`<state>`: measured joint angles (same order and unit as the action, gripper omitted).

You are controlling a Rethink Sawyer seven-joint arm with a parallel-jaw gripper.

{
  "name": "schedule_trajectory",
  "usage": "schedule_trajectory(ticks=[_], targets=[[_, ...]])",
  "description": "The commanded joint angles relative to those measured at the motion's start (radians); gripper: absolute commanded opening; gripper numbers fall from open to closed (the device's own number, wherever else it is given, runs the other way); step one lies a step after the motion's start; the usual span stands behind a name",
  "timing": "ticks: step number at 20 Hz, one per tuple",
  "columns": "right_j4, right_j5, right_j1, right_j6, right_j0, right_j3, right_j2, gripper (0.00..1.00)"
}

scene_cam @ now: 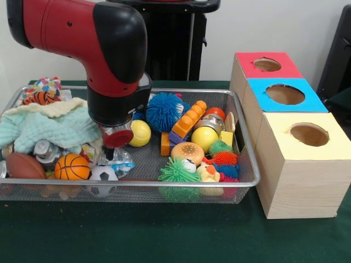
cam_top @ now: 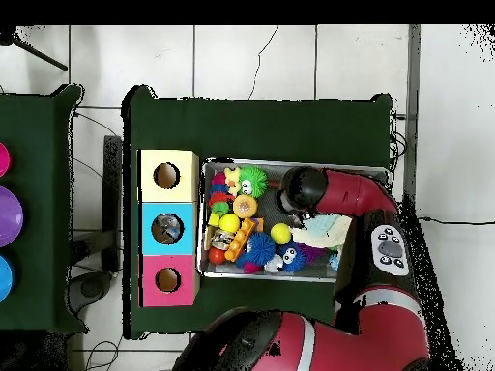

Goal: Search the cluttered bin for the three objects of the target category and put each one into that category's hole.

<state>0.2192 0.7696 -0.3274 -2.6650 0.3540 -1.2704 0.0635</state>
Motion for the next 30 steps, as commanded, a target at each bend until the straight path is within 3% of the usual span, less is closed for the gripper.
schedule_trajectory(ticks=[1,3,4,13,15,19,30], targets=[[-0.039,0.073,0.008,0.088,0.028,-0.042,-0.111,0.0],[-0.036,0.052,0.007,0.088,0.031,-0.057,-0.114,0.0],[-0.032,0.025,0.006,0.07,0.03,-0.067,-0.112,1.0],[0.009,-0.183,0.019,-0.138,-0.067,-0.124,-0.003,1.0],[-0.024,-0.227,0.022,-0.185,-0.073,-0.157,-0.002,1.0],[-0.038,-0.281,0.047,-0.315,-0.172,-0.176,0.12,1.0],[-0.155,-0.325,0.068,-0.405,-0.344,-0.273,0.334,1.0]])
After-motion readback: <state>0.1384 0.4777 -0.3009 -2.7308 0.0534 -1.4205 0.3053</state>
